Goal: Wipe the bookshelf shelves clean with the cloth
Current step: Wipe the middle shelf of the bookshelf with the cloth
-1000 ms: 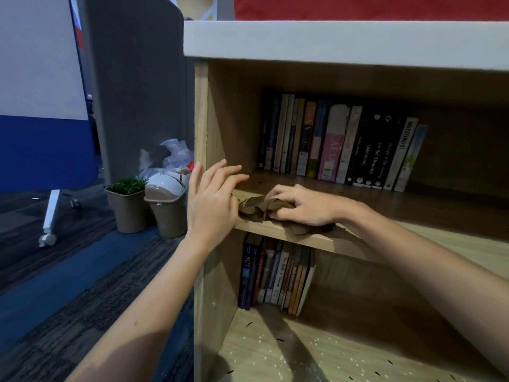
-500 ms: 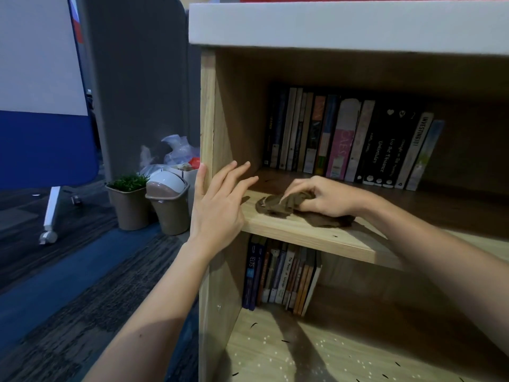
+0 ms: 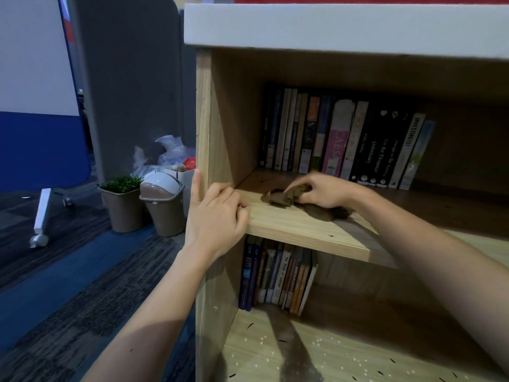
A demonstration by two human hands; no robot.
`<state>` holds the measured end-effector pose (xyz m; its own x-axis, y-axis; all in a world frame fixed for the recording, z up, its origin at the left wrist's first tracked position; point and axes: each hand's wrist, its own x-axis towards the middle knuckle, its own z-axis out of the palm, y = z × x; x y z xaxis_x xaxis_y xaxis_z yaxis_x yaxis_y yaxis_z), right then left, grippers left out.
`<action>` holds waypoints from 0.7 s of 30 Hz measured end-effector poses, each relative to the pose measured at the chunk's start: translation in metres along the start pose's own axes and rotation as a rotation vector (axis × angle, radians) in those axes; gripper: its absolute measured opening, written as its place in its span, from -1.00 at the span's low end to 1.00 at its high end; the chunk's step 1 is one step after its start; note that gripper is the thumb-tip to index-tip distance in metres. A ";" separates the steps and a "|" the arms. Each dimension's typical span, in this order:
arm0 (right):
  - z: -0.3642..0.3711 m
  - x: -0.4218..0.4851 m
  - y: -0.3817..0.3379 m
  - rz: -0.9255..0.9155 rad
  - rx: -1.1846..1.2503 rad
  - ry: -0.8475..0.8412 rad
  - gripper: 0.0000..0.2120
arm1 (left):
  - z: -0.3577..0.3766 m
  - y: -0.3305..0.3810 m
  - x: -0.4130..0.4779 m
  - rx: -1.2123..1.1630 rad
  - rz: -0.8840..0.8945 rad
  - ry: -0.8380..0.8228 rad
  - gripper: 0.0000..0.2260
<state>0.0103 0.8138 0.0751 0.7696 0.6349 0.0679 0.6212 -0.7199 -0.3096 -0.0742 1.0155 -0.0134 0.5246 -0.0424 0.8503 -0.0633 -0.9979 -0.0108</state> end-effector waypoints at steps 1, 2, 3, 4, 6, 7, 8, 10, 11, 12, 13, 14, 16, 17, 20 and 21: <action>0.003 0.009 -0.001 0.072 -0.018 0.031 -0.72 | -0.001 0.001 -0.001 -0.018 -0.011 0.020 -0.68; 0.008 0.016 -0.005 0.103 -0.017 0.056 -0.70 | -0.001 0.001 -0.003 -0.034 -0.022 0.043 -0.68; 0.015 0.021 -0.010 0.071 -0.006 0.076 -0.70 | -0.001 0.001 -0.006 -0.053 -0.029 0.066 -0.69; 0.020 0.022 -0.017 -0.006 0.013 0.083 -0.71 | -0.001 0.002 -0.007 -0.072 -0.032 0.083 -0.70; 0.025 0.015 -0.029 -0.155 0.053 0.038 -0.75 | 0.000 0.002 -0.009 -0.095 -0.030 0.088 -0.72; 0.024 0.012 -0.029 -0.186 0.057 0.010 -0.77 | 0.000 0.002 -0.009 -0.096 -0.026 0.088 -0.72; 0.020 0.012 -0.026 -0.182 0.047 -0.006 -0.78 | 0.001 0.002 -0.009 -0.095 -0.024 0.091 -0.72; 0.011 0.019 -0.014 -0.070 0.007 0.006 -0.80 | 0.001 0.001 -0.010 -0.093 -0.020 0.092 -0.71; 0.008 0.024 -0.009 0.003 -0.027 0.024 -0.80 | 0.001 0.000 -0.010 -0.093 -0.018 0.093 -0.71; 0.008 0.030 -0.007 0.049 -0.055 0.036 -0.80 | 0.002 0.001 -0.010 -0.091 -0.022 0.095 -0.72; 0.011 0.036 -0.011 0.058 -0.071 0.046 -0.80 | 0.002 0.002 -0.009 -0.086 -0.030 0.095 -0.72; 0.016 0.040 -0.018 0.034 -0.058 0.054 -0.80 | 0.002 0.003 -0.009 -0.083 -0.040 0.086 -0.72; 0.026 0.041 -0.036 -0.074 0.008 0.062 -0.80 | 0.004 0.003 -0.010 -0.087 -0.048 0.085 -0.72; 0.028 0.037 -0.041 -0.129 0.022 0.047 -0.78 | 0.005 0.003 -0.011 -0.090 -0.042 0.099 -0.72; 0.020 0.042 -0.035 -0.093 -0.008 0.032 -0.75 | 0.005 0.002 -0.008 -0.086 -0.035 0.114 -0.73; 0.018 0.046 -0.031 -0.024 -0.034 0.040 -0.73 | 0.005 0.002 -0.008 -0.086 -0.043 0.114 -0.72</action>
<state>0.0238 0.8703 0.0708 0.7590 0.6412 0.1130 0.6440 -0.7139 -0.2749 -0.0742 1.0134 -0.0233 0.4290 0.0111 0.9032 -0.1181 -0.9907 0.0682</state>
